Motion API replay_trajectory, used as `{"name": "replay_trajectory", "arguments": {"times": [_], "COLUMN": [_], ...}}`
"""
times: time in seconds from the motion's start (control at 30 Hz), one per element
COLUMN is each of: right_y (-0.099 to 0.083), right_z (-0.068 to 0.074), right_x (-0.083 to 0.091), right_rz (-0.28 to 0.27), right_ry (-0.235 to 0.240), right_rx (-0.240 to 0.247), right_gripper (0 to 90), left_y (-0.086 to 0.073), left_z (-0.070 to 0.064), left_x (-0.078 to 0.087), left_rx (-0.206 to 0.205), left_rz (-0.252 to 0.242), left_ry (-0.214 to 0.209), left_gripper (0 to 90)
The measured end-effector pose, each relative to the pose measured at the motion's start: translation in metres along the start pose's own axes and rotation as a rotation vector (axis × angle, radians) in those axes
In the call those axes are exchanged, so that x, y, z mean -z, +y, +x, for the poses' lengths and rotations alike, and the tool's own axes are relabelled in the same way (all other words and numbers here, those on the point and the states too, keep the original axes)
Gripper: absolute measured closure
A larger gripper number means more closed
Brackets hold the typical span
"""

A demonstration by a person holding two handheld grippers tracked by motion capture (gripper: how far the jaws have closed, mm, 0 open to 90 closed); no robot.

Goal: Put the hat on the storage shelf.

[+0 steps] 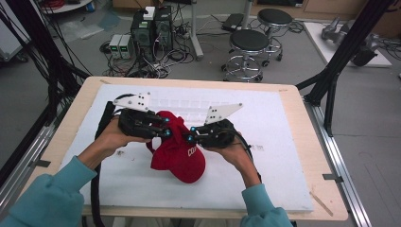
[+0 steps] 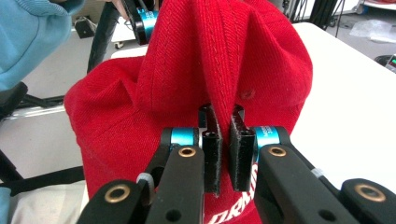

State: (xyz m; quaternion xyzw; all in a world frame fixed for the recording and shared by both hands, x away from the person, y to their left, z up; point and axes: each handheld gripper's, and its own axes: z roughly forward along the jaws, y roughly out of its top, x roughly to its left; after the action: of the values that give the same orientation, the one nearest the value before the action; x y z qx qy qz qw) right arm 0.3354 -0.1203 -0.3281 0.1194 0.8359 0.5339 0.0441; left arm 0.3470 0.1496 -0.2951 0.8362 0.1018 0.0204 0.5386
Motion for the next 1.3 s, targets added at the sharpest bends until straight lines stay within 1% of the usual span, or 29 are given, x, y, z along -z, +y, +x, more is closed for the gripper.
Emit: {"name": "replay_trajectory", "arguments": {"times": [0.07, 0.1, 0.17, 0.2, 0.23, 0.27, 0.3, 0.33, 0.37, 0.4, 0.5, 0.53, 0.57, 0.6, 0.63, 0.67, 0.73, 0.77, 0.9, 0.97, 1.0, 1.07, 1.13, 1.17, 1.23, 1.3], "right_y": [0.000, 0.000, 0.000, 0.000, 0.000, 0.000, 0.001, 0.001, 0.001, 0.001, 0.001, 0.001, 0.001, 0.002, 0.002, 0.002, 0.003, 0.004, 0.005, 0.006, 0.007, 0.007, 0.008, 0.009, 0.010, 0.012], "right_z": [0.000, 0.000, 0.000, 0.000, -0.001, -0.001, 0.000, 0.000, -0.001, -0.001, -0.002, -0.002, -0.002, -0.002, -0.002, -0.003, -0.003, -0.003, -0.004, -0.004, -0.004, -0.003, -0.003, -0.003, -0.003, -0.002], "right_x": [0.001, 0.001, 0.002, 0.003, 0.003, 0.004, 0.006, 0.006, 0.007, 0.007, 0.010, 0.010, 0.011, 0.013, 0.013, 0.014, 0.016, 0.019, 0.022, 0.023, 0.023, 0.023, 0.024, 0.024, 0.023, 0.022], "right_rz": [-0.001, -0.001, -0.001, -0.002, -0.005, -0.007, -0.010, -0.010, -0.017, -0.017, -0.030, -0.030, -0.035, -0.043, -0.043, -0.050, -0.063, -0.089, -0.123, -0.125, -0.124, -0.130, -0.143, -0.145, -0.143, -0.145], "right_ry": [-0.006, -0.024, -0.036, -0.051, -0.058, -0.067, -0.069, -0.069, -0.083, -0.083, -0.111, -0.111, -0.123, -0.147, -0.147, -0.159, -0.184, -0.206, -0.230, -0.239, -0.255, -0.264, -0.274, -0.275, -0.277, -0.297], "right_rx": [0.001, 0.001, -0.006, -0.005, -0.004, -0.006, -0.011, -0.011, -0.009, -0.009, -0.018, -0.018, -0.024, -0.030, -0.030, -0.033, -0.036, -0.043, -0.052, -0.053, -0.052, -0.054, -0.060, -0.058, -0.060, -0.063], "right_gripper": [86.3, 86.3, 86.3, 86.3, 86.3, 86.3, 86.3, 86.3, 86.3, 86.3, 86.3, 86.3, 86.3, 86.3, 86.3, 86.3, 86.3, 86.3, 86.3, 86.3, 86.3, 86.3, 86.2, 86.2, 86.2, 86.3], "left_y": [-0.001, -0.001, -0.001, -0.002, -0.003, -0.004, -0.006, -0.006, -0.007, -0.008, -0.008, -0.008, -0.009, -0.010, -0.011, -0.013, -0.019, -0.022, -0.034, -0.040, -0.045, -0.048, -0.056, -0.056, -0.062, -0.068], "left_z": [0.002, 0.003, 0.004, 0.004, 0.004, 0.004, 0.005, 0.005, 0.005, 0.005, 0.004, 0.004, 0.003, 0.001, 0.000, -0.002, -0.005, -0.006, -0.007, -0.007, -0.008, -0.009, -0.014, -0.014, -0.016, -0.018], "left_x": [0.002, 0.003, 0.005, 0.006, 0.008, 0.010, 0.012, 0.014, 0.016, 0.018, 0.025, 0.027, 0.029, 0.031, 0.033, 0.034, 0.037, 0.038, 0.044, 0.045, 0.046, 0.046, 0.045, 0.045, 0.044, 0.042], "left_rx": [0.035, 0.057, 0.109, 0.126, 0.134, 0.137, 0.135, 0.132, 0.129, 0.132, 0.136, 0.137, 0.138, 0.139, 0.138, 0.134, 0.131, 0.139, 0.166, 0.178, 0.186, 0.187, 0.195, 0.195, 0.200, 0.209], "left_rz": [-0.018, -0.014, -0.012, -0.020, -0.025, -0.031, -0.029, -0.022, -0.020, -0.021, -0.037, -0.040, -0.044, -0.045, -0.039, -0.033, -0.013, -0.010, -0.011, -0.013, -0.010, -0.010, -0.006, -0.006, -0.003, -0.003], "left_ry": [0.033, 0.054, 0.098, 0.103, 0.104, 0.103, 0.105, 0.116, 0.125, 0.130, 0.143, 0.147, 0.150, 0.151, 0.154, 0.157, 0.166, 0.169, 0.188, 0.195, 0.199, 0.197, 0.192, 0.192, 0.195, 0.193], "left_gripper": [55.8, 48.6, 32.4, 26.7, 24.3, 23.2, 20.2, 20.2, 20.3, 20.3, 20.8, 20.8, 20.8, 20.8, 20.8, 20.8, 20.8, 20.8, 20.9, 20.9, 20.9, 21.0, 21.4, 21.8, 21.8, 22.0]}}
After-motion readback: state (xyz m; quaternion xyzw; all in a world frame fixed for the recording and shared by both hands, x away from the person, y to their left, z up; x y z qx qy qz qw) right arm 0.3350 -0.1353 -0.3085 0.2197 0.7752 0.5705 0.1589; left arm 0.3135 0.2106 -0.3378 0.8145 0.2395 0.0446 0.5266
